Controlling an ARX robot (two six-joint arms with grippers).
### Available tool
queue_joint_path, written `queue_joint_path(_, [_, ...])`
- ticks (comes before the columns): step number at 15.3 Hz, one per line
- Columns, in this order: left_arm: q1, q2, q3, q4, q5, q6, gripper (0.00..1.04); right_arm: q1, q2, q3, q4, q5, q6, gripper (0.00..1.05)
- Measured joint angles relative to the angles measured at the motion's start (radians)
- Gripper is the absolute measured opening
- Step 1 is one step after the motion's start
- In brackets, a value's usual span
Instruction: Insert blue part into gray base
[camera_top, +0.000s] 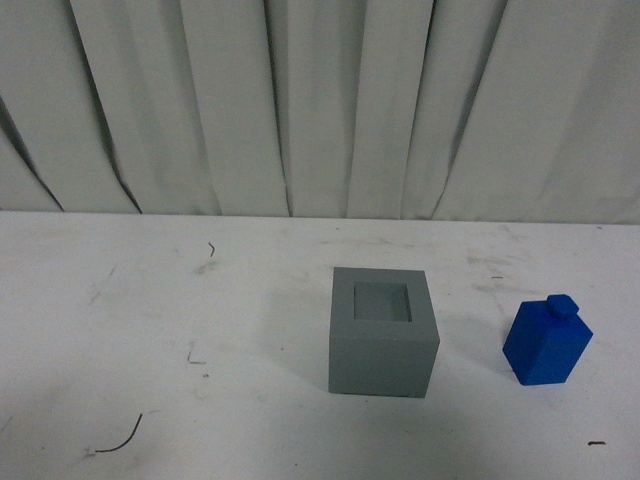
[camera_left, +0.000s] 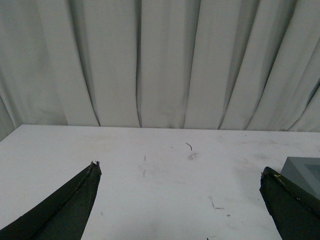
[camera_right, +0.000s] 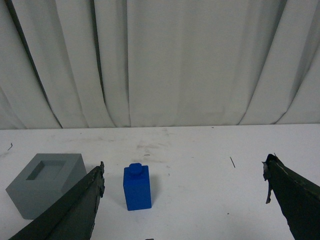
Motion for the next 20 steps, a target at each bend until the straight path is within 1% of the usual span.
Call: queue_joint_path(20, [0.0,0.0,0.0,0.0,0.0,0.0,0.98,0.0,0.0,0.0,0.0,0.0,0.0,0.98])
